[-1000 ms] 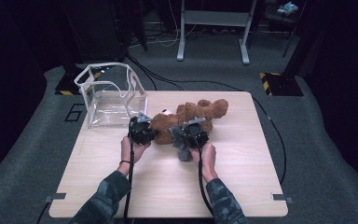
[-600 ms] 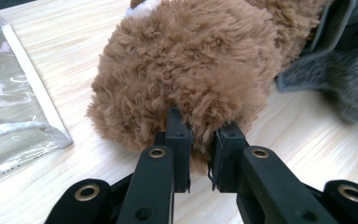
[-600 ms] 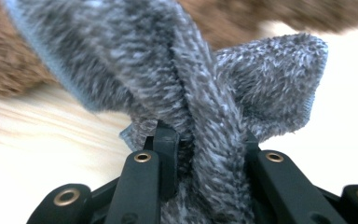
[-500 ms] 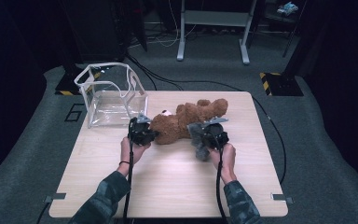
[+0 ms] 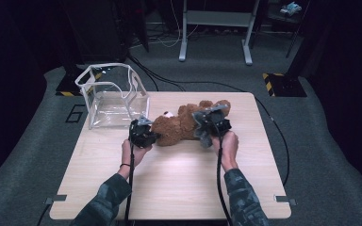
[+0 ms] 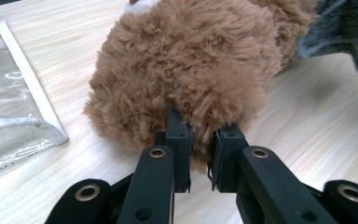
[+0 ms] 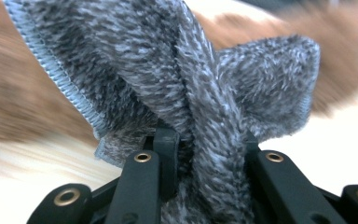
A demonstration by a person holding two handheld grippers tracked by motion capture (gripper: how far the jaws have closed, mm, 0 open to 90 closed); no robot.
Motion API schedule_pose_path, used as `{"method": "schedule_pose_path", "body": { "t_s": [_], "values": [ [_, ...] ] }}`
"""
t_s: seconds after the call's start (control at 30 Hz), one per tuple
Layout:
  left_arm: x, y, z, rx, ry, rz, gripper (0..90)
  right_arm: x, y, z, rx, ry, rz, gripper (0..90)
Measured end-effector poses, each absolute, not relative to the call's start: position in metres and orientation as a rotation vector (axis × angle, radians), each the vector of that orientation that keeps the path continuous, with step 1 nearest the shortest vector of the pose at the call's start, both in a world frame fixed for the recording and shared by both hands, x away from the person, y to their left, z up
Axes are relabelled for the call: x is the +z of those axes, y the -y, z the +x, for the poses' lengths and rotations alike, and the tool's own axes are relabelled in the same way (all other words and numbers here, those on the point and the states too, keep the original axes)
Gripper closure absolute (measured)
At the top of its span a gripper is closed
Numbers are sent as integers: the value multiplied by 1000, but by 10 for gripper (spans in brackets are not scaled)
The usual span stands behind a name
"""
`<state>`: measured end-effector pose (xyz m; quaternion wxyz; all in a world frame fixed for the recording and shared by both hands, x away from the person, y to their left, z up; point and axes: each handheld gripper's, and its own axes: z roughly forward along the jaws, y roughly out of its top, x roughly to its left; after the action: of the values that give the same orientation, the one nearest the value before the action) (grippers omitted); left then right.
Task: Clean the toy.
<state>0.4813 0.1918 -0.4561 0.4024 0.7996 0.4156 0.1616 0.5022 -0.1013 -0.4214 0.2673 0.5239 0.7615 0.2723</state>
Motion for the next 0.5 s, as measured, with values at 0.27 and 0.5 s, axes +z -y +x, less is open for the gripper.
{"method": "schedule_pose_path", "body": {
  "t_s": [0.27,0.5],
  "values": [
    [-456,-191,479,410,-1053,2020,797,-400,78,461,919,-2175,1246,709],
    [-458,-192,480,405,-1057,2009,799,-382,39,492,891,-2156,1200,708]
  ]
}}
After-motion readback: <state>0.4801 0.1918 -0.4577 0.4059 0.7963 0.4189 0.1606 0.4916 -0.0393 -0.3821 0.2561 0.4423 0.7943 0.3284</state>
